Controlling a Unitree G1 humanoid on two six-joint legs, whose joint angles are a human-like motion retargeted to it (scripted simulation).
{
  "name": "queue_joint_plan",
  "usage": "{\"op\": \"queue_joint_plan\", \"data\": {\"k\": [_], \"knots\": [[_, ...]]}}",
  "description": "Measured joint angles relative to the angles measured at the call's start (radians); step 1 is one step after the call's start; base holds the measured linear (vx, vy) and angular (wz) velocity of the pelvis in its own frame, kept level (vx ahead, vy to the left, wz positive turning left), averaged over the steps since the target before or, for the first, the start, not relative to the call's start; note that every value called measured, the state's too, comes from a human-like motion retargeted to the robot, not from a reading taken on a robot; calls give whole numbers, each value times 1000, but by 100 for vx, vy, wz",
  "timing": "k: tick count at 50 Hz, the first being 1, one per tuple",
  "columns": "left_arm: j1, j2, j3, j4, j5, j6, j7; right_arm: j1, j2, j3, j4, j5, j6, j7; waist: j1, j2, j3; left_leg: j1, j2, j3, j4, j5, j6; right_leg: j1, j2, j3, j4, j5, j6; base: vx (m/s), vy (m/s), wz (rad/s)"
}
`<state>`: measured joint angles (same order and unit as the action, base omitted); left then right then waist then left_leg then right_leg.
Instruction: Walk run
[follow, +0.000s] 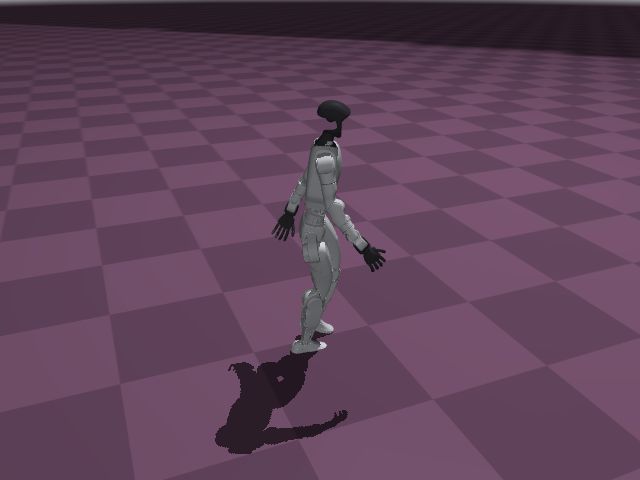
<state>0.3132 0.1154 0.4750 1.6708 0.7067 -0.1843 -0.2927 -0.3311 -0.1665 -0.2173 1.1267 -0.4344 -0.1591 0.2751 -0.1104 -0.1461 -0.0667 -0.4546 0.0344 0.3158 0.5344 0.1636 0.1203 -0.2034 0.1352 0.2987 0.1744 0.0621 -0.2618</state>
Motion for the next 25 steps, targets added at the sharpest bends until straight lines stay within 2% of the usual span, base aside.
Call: {"op": "queue_joint_plan", "data": {"k": [3, 5, 7, 8, 9, 10, 11, 12, 13, 14, 15, 16, 17, 18, 19, 20, 21, 22, 25], "knots": [[70, -53, 49, 27, 33, 44, -45, -79, -49, 29, -93, 33, -27, -41, 108, 36, 26, -32, -29, -94, -292, -51, -10, 79, 57, 76, 4, -3, 0, 104, 19, -316], [111, -75, 71, 29, 77, 65, -37, -100, -83, 27, -142, 47, -38, -82, 138, 54, 39, -61, -77, -235, -440, -100, -16, 140, 82, 121, 18, -2, 0, 118, 16, -167], [144, -73, 81, 29, 118, 88, -11, -83, -104, 6, -164, 50, -52, -130, 134, 68, 49, -60, -125, -311, -532, -162, -144, 212, 98, 104, 35, 28, 0, 113, 5, -25], [154, -64, 81, 29, 133, 103, 2, -64, -112, -12, -161, 52, -56, -158, 125, 82, 55, -48, -134, -285, -543, -185, -197, 247, 115, 74, 44, 61, 0, 117, -2, 52], [161, -51, 77, 29, 144, 118, 17, -38, -117, -33, -146, 57, -53, -189, 119, 87, 55, -29, -149, -281, -535, -186, -191, 281, 115, 12, 47, 117, 0, 137, -10, 86], [168, -36, 71, 29, 152, 134, 32, -8, -121, -55, -124, 64, -47, -220, 114, 88, 51, -5, -167, -287, -518, -176, -155, 313, 107, -65, 48, 183, 0, 162, -35, 43], [169, -18, 78, 29, 152, 143, 52, 25, -110, -75, -88, 77, -31, -246, 135, 81, 39, 10, -154, -305, -481, -157, -162, 336, 112, -135, 51, 289, 1, 164, -48, -25], [172, 0, 86, 29, 147, 148, 74, 59, -97, -94, -47, 89, -14, -266, 163, 69, 28, 26, -141, -297, -443, -135, -169, 345, 108, -184, 91, 379, 29, 146, -44, -129], [175, 15, 95, 29, 132, 145, 99, 96, -80, -113, 4, 99, 6, -275, 208, 44, 21, 42, -126, -235, -404, -104, -173, 331, 84, -191, 205, 441, 110, 140, -22, -127], [170, 30, 99, 29, 104, 139, 113, 126, -63, -131, 64, 97, 26, -273, 215, -3, 20, 42, -187, -285, -344, -128, -146, 285, 37, -212, 378, 461, 192, 146, -7, -83], [160, 46, 99, 29, 67, 132, 122, 153, -47, -149, 129, 90, 44, -265, 202, -62, 21, 35, -285, -392, -273, -178, -103, 225, -21, -240, 580, 461, 275, 143, -8, -38], [134, 57, 91, 29, 13, 145, 109, 165, -35, -145, 206, 80, 70, -248, 196, -86, 23, 33, -323, -393, -213, -230, -92, 182, -70, -268, 715, 461, 343, 129, -10, -57], [103, 66, 79, 29, -46, 169, 96, 178, -25, -143, 284, 66, 97, -230, 196, -89, 21, 42, -304, -338, -167, -273, -79, 140, -91, -290, 808, 461, 381, 113, -11, -123], [60, 71, 58, 29, -116, 215, 79, 191, -18, -143, 365, 47, 129, -208, 209, -51, 6, 74, -171, -172, -149, -297, -63, 99, -55, -298, 817, 461, 360, 105, -7, -127], [10, 72, 43, 29, -179, 249, 72, 214, -10, -143, 431, 22, 161, -185, 202, 9, -14, 107, -89, -142, -171, -307, -52, 58, -14, -351, 781, 446, 304, 88, -2, -105], [-44, 72, 31, 29, -239, 278, 69, 243, -1, -143, 491, -7, 192, -163, 185, 81, -38, 142, -34, -180, -212, -310, -44, 17, 29, -426, 721, 422, 229, 68, -3, -13], [-104, 73, 35, 29, -277, 260, 82, 280, 4, -141, 539, -45, 205, -143, 150, 103, -40, 176, -56, -237, -230, -319, -37, -26, 20, -460, 717, 360, 210, 69, -7, 44], [-161, 72, 43, 21, -308, 234, 94, 324, 12, -137, 572, -84, 218, -121, 118, 122, -40, 211, -72, -280, -253, -323, -33, -68, 9, -485, 708, 303, 204, 89, -17, 82], [-304, 60, 61, -96, -376, 118, 97, 488, 57, -114, 573, -215, 241, -63, 32, 154, -25, 318, -39, -242, -353, -293, -47, -188, -54, -514, 609, 159, 275, 98, -26, 67]]}}
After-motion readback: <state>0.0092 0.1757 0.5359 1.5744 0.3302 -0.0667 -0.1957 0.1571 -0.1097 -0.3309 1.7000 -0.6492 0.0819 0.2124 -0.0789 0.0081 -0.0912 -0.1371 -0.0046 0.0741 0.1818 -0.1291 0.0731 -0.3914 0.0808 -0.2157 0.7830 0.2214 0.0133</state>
